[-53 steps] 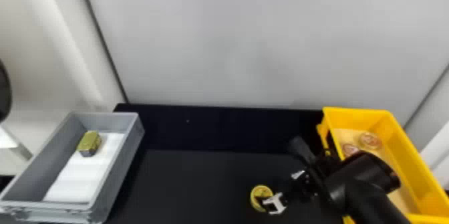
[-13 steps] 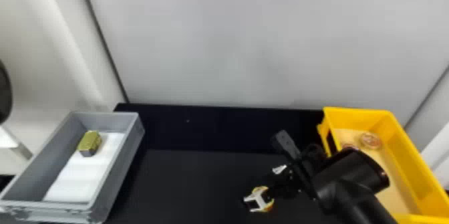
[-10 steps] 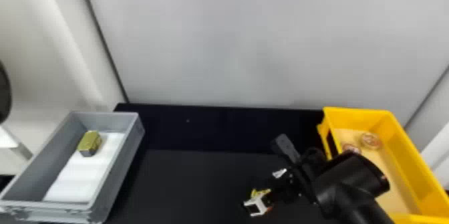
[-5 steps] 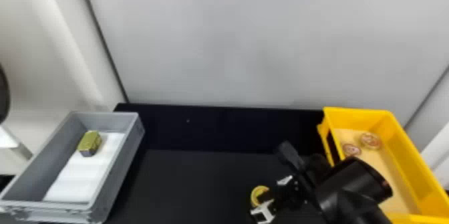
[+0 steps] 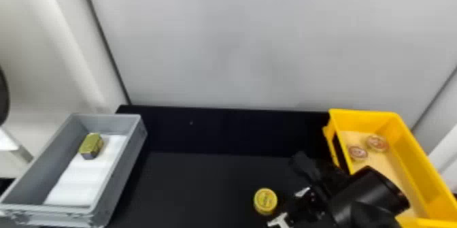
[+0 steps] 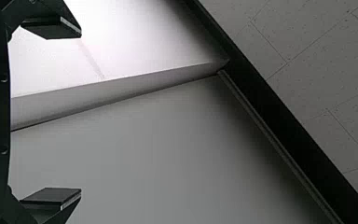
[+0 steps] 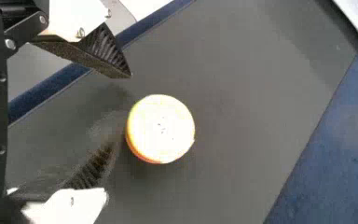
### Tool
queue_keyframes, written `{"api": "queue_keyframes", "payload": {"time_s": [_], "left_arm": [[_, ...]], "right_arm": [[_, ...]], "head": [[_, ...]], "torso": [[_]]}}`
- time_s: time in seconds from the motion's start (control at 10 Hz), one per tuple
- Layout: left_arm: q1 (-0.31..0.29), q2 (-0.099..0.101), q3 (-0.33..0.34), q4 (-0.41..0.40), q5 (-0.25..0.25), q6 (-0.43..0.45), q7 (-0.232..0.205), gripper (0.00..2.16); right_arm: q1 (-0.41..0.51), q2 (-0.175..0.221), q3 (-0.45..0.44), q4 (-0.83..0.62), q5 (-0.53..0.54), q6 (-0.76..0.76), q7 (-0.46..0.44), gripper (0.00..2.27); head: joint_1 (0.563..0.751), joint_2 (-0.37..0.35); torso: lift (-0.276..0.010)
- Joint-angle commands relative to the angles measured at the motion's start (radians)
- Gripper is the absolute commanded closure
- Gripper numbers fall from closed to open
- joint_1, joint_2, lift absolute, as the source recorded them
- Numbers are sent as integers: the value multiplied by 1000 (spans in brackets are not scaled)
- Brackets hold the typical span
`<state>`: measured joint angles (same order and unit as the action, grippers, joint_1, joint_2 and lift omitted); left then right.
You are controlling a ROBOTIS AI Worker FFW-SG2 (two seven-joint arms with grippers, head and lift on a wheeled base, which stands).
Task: Pick up the round yellow can and place it in the yellow rectangular box
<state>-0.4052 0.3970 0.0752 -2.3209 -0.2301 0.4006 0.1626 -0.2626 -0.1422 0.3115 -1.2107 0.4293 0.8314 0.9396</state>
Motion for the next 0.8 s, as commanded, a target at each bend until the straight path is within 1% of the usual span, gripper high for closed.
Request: {"api": "queue_keyframes", "payload": {"time_s": [0.0, 0.1, 0.2, 0.3, 0.5, 0.7], "left_arm": [[-1, -1, -6, 0, 0, 6, 0, 87], [-3, -1, -8, 2, 0, 6, 0, 87], [-4, 0, -8, 0, 0, 6, 0, 87], [-4, -1, -9, 0, 0, 8, 0, 87], [-6, -1, -11, 0, 0, 8, 2, 87], [-6, -1, -11, 2, 0, 8, 5, 87]], "right_arm": [[-4, 12, -43, -30, 3, -12, 0, 275], [-14, 7, -41, -86, 2, 0, 3, 274], [-29, 0, -31, -107, 0, 10, 4, 254], [-37, 0, -32, -110, -4, 0, 3, 211], [-32, 0, -28, -118, -7, -4, 3, 225], [-27, 1, -12, -93, -12, -15, 0, 233]], "head": [[663, 54], [663, 54], [663, 54], [663, 54], [663, 54], [663, 54]], "torso": [[-10], [-10], [-10], [-10], [-10], [-10]]}}
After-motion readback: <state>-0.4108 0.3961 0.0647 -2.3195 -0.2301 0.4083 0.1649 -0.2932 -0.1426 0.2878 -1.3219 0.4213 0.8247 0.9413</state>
